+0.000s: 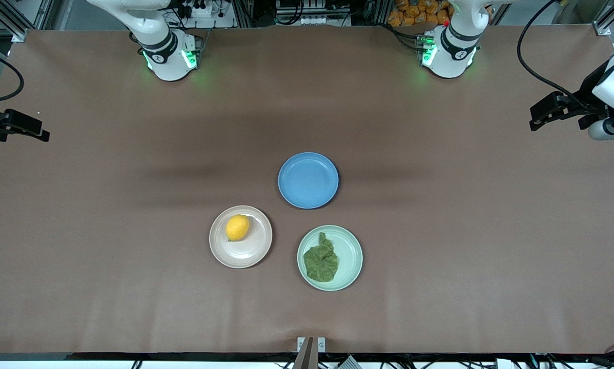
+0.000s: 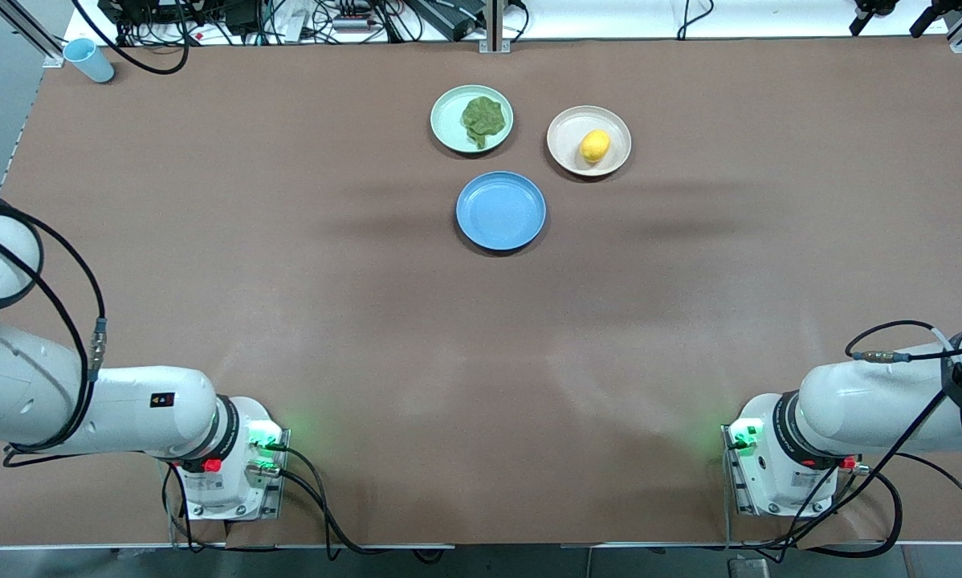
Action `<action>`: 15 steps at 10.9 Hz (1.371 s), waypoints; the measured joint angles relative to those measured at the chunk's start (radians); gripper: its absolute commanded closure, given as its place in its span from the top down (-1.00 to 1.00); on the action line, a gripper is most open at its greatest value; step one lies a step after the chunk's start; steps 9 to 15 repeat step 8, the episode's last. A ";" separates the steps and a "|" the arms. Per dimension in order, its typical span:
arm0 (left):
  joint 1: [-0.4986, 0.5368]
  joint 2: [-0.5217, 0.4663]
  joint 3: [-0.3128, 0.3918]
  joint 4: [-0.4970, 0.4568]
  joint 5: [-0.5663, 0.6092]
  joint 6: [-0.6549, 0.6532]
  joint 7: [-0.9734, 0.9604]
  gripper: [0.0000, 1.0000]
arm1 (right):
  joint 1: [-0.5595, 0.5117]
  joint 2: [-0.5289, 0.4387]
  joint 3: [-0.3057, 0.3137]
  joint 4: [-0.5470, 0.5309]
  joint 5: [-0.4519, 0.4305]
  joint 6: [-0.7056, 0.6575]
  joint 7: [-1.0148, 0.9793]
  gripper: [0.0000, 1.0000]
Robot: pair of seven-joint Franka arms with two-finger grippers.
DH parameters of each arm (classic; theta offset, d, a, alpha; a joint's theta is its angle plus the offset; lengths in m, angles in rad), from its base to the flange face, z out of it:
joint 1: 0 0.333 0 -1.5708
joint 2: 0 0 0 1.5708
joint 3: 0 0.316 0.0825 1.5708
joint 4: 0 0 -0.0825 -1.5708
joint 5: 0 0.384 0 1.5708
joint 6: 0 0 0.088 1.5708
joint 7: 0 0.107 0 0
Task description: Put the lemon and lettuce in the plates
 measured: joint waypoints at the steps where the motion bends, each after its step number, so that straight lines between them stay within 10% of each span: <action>1: 0.000 0.000 0.000 0.000 0.000 0.000 0.000 1.00 | 0.010 0.000 0.000 0.002 -0.007 -0.010 0.000 1.00; 15: -0.001 0.000 -0.002 0.000 0.000 0.000 0.000 1.00 | 0.014 0.000 -0.004 0.011 -0.018 -0.023 0.000 1.00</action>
